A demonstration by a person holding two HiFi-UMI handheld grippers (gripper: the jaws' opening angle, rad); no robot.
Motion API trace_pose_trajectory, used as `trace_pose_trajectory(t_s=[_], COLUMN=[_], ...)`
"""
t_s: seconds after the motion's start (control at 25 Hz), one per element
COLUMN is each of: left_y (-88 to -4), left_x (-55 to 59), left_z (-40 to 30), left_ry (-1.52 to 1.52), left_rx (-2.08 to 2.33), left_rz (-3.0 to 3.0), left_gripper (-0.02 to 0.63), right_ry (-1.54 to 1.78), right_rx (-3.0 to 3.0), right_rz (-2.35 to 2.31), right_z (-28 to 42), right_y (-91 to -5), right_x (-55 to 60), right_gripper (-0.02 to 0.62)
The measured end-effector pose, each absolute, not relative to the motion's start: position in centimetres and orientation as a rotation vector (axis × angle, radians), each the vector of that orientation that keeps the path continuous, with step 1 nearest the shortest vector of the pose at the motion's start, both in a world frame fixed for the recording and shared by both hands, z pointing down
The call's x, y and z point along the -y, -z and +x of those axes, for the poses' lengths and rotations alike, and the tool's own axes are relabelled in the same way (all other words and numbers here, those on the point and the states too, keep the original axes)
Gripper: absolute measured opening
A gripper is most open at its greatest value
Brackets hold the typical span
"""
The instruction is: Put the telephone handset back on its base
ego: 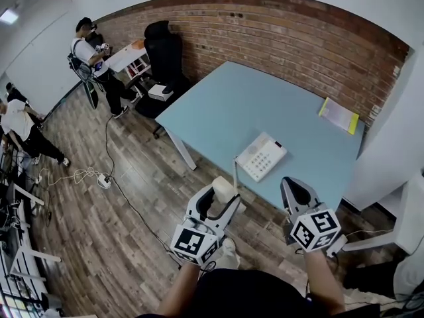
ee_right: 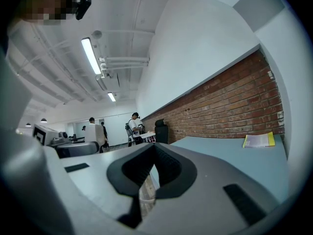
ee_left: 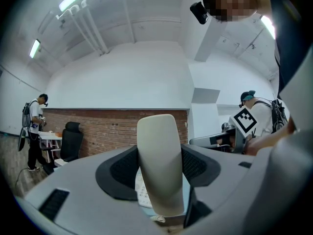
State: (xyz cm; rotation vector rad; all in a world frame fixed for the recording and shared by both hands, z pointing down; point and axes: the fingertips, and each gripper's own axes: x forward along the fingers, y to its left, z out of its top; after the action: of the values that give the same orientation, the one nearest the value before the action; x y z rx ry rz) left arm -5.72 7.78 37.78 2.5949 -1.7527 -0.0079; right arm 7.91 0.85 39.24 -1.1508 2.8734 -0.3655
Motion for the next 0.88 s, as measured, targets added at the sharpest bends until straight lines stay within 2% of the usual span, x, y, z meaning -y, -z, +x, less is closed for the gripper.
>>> trace_pose_trajectory(t_s=[0.88], left_y=[-37.6], left_x=[0.3], left_z=[-11.1], left_ry=[0.022], left_rx=[1.633], left_rz=[2.627], left_gripper=[0.258], right_ry=[0.387], right_rx=[-2.852], right_rz=[-1.267], right_z=[2.8], right_y=[-39.0], right_x=[6.5], right_gripper=[0.012])
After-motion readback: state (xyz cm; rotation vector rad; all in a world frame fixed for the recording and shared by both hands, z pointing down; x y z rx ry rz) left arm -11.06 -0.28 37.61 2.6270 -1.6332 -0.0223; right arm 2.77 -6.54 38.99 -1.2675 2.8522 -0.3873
